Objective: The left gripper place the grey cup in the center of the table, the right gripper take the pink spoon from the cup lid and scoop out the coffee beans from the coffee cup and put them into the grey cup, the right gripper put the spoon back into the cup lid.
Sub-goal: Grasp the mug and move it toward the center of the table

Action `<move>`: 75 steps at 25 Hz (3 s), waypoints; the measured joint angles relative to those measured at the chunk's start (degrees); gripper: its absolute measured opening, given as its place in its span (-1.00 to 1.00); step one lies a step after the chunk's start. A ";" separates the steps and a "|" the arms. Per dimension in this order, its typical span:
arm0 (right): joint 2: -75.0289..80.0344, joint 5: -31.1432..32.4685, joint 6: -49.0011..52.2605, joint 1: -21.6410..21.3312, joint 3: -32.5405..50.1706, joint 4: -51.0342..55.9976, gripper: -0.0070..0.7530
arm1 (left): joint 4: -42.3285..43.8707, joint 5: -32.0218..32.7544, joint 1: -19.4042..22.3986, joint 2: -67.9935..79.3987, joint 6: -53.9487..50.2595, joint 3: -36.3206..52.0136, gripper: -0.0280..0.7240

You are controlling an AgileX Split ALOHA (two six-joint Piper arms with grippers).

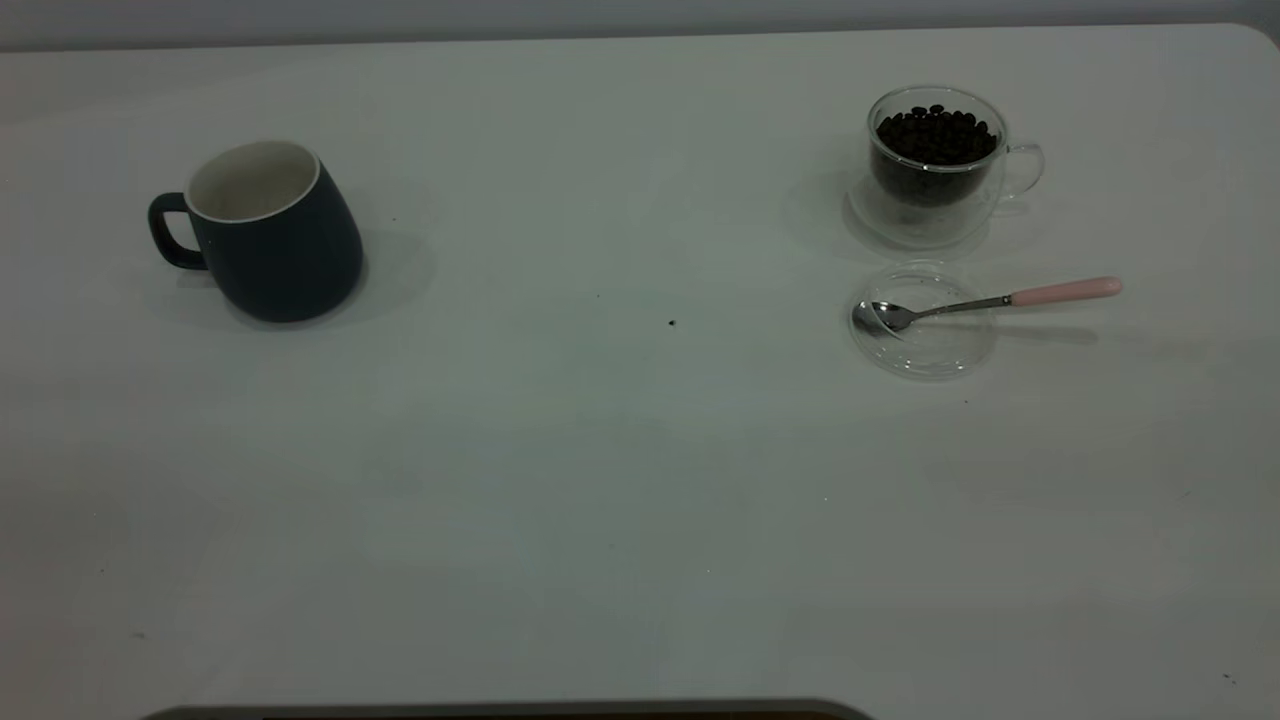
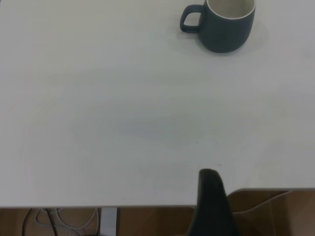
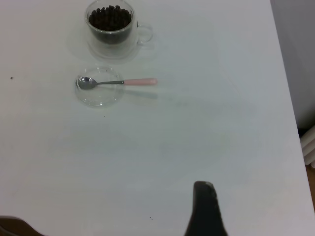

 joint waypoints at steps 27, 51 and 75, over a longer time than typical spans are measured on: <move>0.00 0.00 0.00 0.00 0.00 0.00 0.57 | 0.06 0.00 0.00 0.00 0.05 0.00 0.63; 0.00 0.00 0.00 0.00 0.00 0.00 0.57 | 3.11 -24.24 0.00 62.48 18.57 -20.29 0.63; 0.00 0.00 0.00 0.00 0.00 0.00 0.57 | 14.02 -35.17 -0.26 120.32 55.53 -46.48 0.63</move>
